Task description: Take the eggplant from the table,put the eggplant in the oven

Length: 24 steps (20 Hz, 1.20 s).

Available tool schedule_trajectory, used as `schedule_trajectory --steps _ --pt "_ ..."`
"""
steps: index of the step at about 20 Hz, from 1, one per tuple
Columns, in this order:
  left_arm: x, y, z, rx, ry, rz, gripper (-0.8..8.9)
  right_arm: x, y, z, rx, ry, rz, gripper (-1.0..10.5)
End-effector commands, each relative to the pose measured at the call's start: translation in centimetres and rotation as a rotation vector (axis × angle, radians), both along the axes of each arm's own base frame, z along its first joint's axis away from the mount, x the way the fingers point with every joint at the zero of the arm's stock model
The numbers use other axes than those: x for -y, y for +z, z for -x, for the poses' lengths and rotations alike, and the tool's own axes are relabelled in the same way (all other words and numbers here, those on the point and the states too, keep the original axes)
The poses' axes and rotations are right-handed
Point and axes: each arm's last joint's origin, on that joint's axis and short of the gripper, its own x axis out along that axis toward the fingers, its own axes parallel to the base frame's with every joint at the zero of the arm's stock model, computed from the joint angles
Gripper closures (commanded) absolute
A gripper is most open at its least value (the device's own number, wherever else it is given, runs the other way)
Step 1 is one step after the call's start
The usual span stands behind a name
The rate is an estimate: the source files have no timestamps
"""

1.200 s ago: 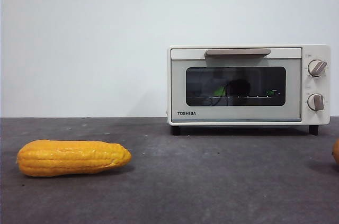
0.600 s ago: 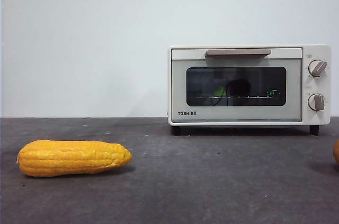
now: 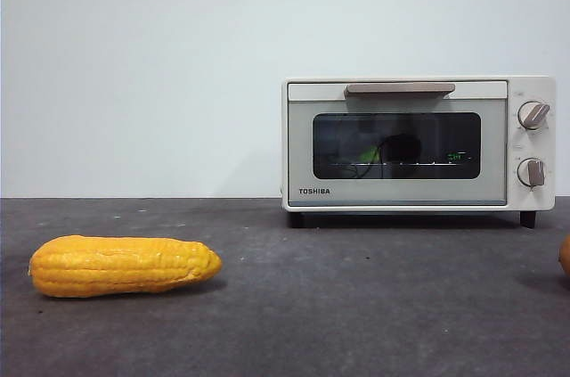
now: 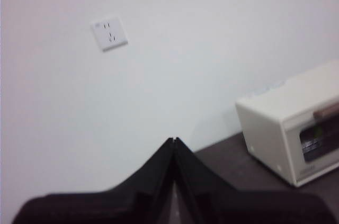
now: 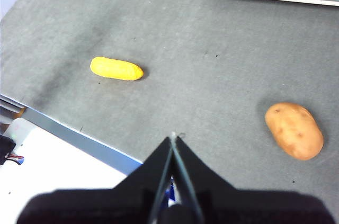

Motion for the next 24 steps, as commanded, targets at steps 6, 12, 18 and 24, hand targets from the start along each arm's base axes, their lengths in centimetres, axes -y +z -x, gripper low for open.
schedule_trajectory --steps 6,12,18,24 --pt "0.0 -13.7 -4.0 -0.162 0.008 0.223 8.17 0.0 -0.1 0.2 -0.012 0.004 0.009 9.5" --pt "-0.4 -19.6 -5.4 -0.282 0.152 0.358 8.17 0.0 -0.1 0.2 -0.012 0.004 0.009 9.5" --pt "-0.4 -21.3 -5.7 -0.336 0.19 0.394 8.17 0.0 -0.1 0.2 -0.012 0.004 0.009 9.5" --pt "-0.4 -21.3 -5.7 -0.349 0.167 0.392 8.17 0.0 -0.1 0.2 -0.012 0.004 0.009 9.5"
